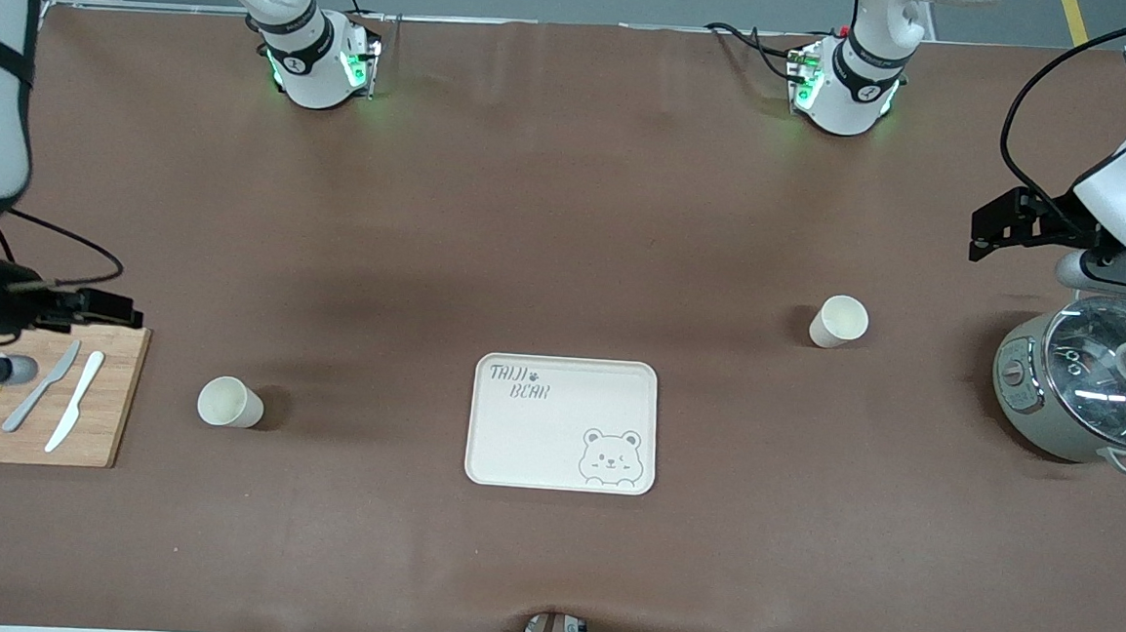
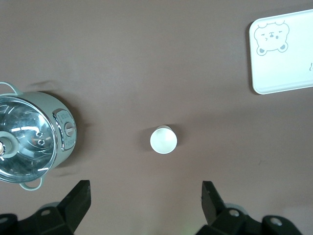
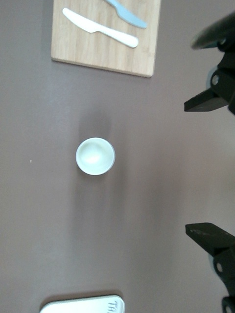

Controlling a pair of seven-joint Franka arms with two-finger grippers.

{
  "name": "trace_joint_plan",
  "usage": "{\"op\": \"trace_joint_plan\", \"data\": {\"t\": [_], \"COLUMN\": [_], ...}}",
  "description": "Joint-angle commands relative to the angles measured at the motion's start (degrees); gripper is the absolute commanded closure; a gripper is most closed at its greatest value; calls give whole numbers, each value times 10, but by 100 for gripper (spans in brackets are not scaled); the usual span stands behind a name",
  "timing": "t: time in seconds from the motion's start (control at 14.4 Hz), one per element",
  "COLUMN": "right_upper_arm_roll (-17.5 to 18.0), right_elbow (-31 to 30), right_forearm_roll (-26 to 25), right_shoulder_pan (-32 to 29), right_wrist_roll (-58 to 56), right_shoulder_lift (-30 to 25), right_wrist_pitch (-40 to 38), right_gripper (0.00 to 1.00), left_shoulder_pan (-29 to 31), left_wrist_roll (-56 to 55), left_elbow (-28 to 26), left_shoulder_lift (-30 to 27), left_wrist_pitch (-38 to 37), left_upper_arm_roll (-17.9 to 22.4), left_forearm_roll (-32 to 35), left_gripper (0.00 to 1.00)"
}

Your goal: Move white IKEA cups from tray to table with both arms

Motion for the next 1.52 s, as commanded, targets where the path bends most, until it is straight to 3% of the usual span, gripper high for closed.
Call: {"op": "trace_joint_plan", "data": {"t": [0.0, 0.28, 0.62, 1.45], "right_upper_arm_roll": [0, 0, 6, 4], "right_elbow": [-6, -7, -7, -14], "right_forearm_roll": [-17, -17, -60, -52], "right_shoulder_pan": [3, 2, 19, 10], "right_wrist_roll": [12, 30, 72, 71], "right_shoulder_lift": [-49, -107, -101, -104], "right_wrist_pitch": [-32, -82, -78, -89], "right_gripper": [0, 0, 0, 0], "left_shoulder_pan": [-1, -1, -1, 13], "left_wrist_roll": [4, 8, 8, 11], "left_elbow": [2, -10, -40, -35], "left_shoulder_lift": [-9, -24, -46, -38], "left_wrist_pitch": [-9, -21, -21, -20], "left_upper_arm_roll": [3, 5, 5, 6], "left_forearm_roll": [10, 12, 10, 5], "left_gripper": [0, 0, 0, 0]}}
